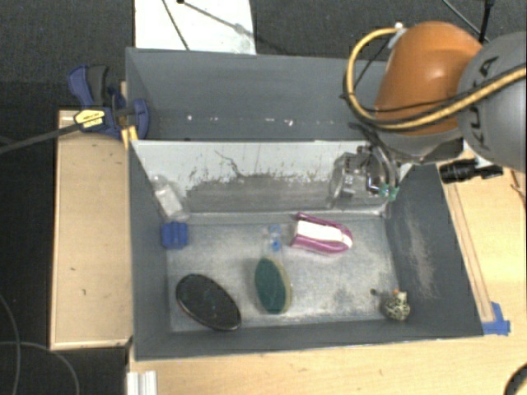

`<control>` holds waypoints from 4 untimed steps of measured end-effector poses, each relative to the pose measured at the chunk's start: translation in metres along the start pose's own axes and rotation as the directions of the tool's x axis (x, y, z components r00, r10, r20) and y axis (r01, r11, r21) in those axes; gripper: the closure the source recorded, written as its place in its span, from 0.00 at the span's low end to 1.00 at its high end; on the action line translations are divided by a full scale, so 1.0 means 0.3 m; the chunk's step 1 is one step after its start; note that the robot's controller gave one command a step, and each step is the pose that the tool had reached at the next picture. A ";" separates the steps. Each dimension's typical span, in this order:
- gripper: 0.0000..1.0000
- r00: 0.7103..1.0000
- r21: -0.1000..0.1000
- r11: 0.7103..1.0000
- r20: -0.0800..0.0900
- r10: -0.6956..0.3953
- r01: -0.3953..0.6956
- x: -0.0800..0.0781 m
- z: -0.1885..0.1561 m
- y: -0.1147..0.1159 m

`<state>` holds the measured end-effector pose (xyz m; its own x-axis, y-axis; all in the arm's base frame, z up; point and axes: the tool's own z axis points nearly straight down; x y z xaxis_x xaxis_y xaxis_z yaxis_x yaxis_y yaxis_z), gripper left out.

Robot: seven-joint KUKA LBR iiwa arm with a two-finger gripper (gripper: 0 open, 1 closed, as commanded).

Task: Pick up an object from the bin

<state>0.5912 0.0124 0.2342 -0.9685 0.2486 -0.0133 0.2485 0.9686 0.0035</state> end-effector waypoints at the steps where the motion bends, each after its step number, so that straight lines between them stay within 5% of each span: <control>1: 1.00 0.999 0.007 0.999 -0.023 0.044 -0.044 0.265 0.325 -0.001; 2: 1.00 0.993 0.006 0.993 -0.017 0.120 -0.120 0.396 0.426 0.014; 3: 0.00 0.993 0.004 0.993 -0.012 0.121 -0.121 0.388 0.420 0.014; 4: 0.00 0.947 0.007 0.947 -0.006 0.321 -0.321 0.337 0.254 -0.177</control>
Offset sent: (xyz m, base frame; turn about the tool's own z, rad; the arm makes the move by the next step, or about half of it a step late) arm -0.0717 0.0186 -0.0939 0.0463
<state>0.4812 -0.0140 0.1564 -0.8375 0.5465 -0.0052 0.5465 0.8375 0.0010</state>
